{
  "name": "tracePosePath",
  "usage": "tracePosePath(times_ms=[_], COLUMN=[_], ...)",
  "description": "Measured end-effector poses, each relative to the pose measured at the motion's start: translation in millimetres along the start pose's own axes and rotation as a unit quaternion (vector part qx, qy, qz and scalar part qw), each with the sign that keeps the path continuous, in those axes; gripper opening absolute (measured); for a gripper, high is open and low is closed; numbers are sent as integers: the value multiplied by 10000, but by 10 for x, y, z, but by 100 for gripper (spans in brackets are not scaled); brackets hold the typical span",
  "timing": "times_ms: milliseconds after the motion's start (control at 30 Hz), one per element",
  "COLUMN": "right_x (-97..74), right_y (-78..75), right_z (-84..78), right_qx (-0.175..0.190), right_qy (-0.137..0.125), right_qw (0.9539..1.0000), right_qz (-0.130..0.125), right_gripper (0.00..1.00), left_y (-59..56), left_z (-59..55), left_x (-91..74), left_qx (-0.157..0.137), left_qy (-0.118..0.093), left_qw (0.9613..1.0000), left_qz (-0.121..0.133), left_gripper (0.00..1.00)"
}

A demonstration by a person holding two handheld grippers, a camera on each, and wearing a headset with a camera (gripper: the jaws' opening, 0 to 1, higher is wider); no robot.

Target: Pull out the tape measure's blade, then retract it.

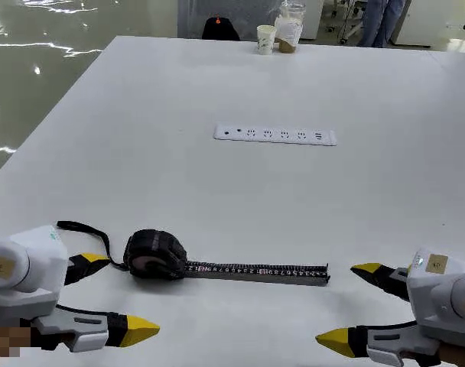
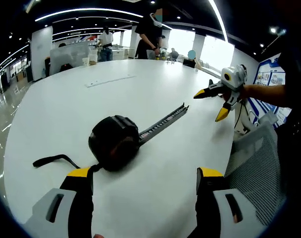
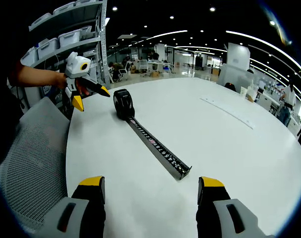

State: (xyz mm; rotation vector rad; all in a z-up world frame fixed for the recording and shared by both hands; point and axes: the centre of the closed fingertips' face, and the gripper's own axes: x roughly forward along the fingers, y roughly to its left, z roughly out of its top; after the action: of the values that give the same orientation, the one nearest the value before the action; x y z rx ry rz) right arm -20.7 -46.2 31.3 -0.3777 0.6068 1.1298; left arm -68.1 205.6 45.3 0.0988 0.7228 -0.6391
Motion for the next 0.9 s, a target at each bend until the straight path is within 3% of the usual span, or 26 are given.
tracePosePath(times_ms=[367, 900], right_x=[-17, -64], right_y=[103, 172], right_z=[48, 153], right_qx=[313, 722], right_qy=[-155, -295], right_qw=[9992, 9951], right_qz=[-194, -608], right_gripper=[84, 93], left_y=[-72, -122], left_z=[77, 102], left_x=[-18, -63], left_qx=[-266, -462], left_qy=[-401, -582], left_qw=[9978, 9938], left_qz=[461, 827], left_gripper=[95, 99])
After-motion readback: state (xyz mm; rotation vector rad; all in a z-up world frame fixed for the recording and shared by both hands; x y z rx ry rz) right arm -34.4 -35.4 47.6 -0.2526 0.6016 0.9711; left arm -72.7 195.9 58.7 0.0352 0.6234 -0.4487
